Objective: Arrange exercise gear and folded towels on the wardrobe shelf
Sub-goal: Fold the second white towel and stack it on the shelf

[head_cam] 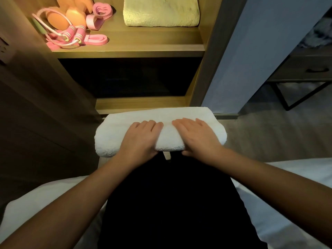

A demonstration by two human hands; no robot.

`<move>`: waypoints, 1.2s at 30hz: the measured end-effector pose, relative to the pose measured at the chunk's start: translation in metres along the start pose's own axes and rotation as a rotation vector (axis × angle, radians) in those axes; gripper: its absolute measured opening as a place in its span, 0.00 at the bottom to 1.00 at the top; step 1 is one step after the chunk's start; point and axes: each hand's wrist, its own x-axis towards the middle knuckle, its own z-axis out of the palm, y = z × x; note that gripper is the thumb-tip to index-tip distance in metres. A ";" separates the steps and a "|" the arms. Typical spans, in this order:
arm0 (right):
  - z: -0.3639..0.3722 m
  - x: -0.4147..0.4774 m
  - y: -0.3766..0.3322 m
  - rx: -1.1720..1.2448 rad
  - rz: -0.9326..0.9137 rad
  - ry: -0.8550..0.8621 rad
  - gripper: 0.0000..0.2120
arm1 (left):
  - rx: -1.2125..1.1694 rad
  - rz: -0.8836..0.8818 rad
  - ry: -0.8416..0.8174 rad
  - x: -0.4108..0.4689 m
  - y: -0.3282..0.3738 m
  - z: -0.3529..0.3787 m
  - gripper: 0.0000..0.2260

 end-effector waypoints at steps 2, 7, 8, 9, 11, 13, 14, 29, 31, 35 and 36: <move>0.004 0.010 -0.013 -0.032 0.006 0.044 0.31 | 0.006 -0.011 0.003 -0.003 0.006 0.001 0.25; 0.000 0.011 -0.015 -0.079 0.022 0.090 0.17 | -0.001 0.001 0.052 -0.008 0.002 -0.001 0.17; -0.001 0.007 -0.017 -0.086 0.004 0.083 0.18 | -0.027 0.025 0.046 -0.011 0.002 -0.002 0.18; -0.003 0.003 -0.018 -0.094 -0.033 0.058 0.20 | -0.059 0.056 0.012 -0.015 0.001 -0.003 0.20; -0.008 -0.005 -0.015 -0.085 -0.120 -0.035 0.26 | -0.105 0.117 -0.134 -0.023 -0.003 -0.007 0.27; -0.020 -0.004 -0.006 0.079 -0.106 -0.110 0.28 | -0.170 0.116 -0.256 -0.020 -0.014 -0.015 0.31; -0.024 0.002 -0.002 0.194 -0.055 -0.102 0.25 | -0.246 0.078 -0.249 -0.014 -0.019 -0.020 0.29; 0.028 0.029 -0.005 0.155 0.401 -0.351 0.34 | -0.235 -0.379 -0.498 0.010 -0.029 0.030 0.35; 0.027 0.024 0.002 0.183 0.437 -0.360 0.34 | -0.289 -0.431 -0.528 0.009 -0.036 0.029 0.35; 0.025 0.015 0.017 0.326 0.576 -0.390 0.35 | -0.414 -0.610 -0.590 0.004 -0.058 0.025 0.39; 0.025 0.013 0.021 0.383 0.614 -0.389 0.36 | -0.473 -0.671 -0.608 0.000 -0.064 0.024 0.42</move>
